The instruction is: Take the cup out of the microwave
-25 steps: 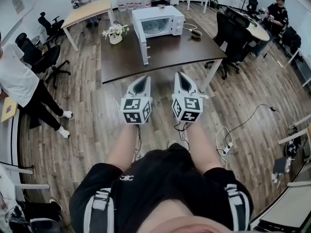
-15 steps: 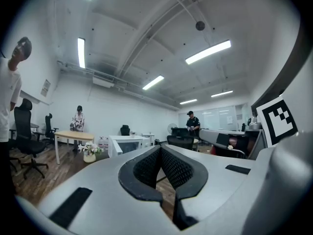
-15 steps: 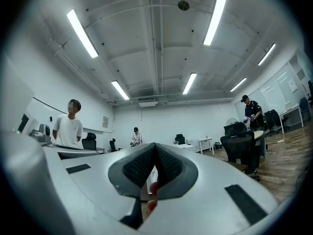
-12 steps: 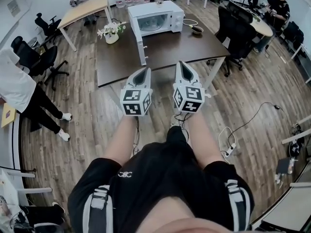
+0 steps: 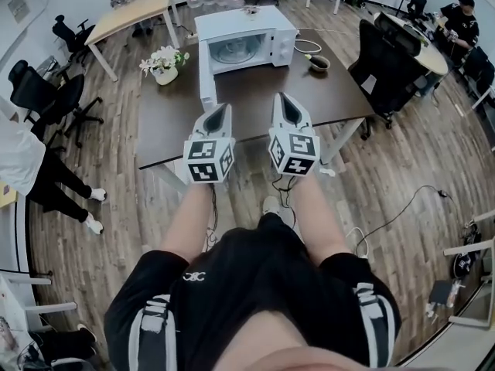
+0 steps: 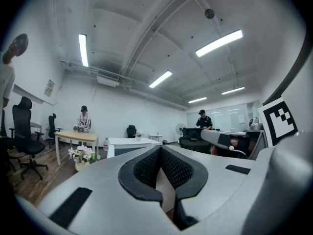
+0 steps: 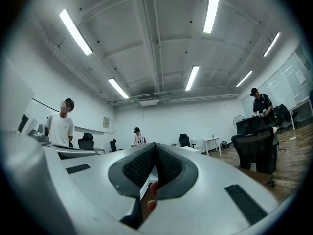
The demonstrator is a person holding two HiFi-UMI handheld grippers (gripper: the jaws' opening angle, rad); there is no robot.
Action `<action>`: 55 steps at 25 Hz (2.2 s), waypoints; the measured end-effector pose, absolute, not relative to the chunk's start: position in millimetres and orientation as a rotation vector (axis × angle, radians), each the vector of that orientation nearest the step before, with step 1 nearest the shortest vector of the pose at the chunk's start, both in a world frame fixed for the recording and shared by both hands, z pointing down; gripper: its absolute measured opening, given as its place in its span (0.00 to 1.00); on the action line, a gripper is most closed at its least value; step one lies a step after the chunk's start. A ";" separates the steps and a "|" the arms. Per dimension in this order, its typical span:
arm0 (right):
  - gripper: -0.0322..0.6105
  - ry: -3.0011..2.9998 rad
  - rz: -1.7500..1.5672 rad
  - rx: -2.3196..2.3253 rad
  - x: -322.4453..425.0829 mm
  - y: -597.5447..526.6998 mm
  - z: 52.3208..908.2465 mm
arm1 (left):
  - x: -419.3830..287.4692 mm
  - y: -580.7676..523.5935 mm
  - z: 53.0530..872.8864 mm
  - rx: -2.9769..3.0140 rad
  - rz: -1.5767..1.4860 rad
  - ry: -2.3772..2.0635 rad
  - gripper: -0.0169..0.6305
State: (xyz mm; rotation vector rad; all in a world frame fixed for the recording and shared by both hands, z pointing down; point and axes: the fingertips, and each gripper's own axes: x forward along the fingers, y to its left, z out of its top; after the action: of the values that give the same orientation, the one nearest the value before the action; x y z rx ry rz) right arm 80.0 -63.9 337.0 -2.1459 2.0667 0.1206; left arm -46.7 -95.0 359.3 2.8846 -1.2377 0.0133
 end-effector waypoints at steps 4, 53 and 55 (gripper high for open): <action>0.05 2.111 0.106 -2.118 119.6 -134.9 335.8 | -7.2 -160.7 356.0 2.856 0.010 -1.277 0.02; 0.69 2.530 -0.265 -2.022 181.3 -647.5 554.0 | 78.5 -512.4 444.5 2.580 0.051 -1.504 0.02; 0.69 2.538 -0.285 -2.024 180.2 -659.9 566.2 | 77.1 -520.7 452.2 2.568 0.060 -1.512 0.02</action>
State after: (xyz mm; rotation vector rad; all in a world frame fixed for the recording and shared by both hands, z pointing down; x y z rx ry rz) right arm 180.2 -659.9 566.2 -2.0244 2.5377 -0.2846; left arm 77.1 -520.7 452.2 2.5678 -1.5122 0.0599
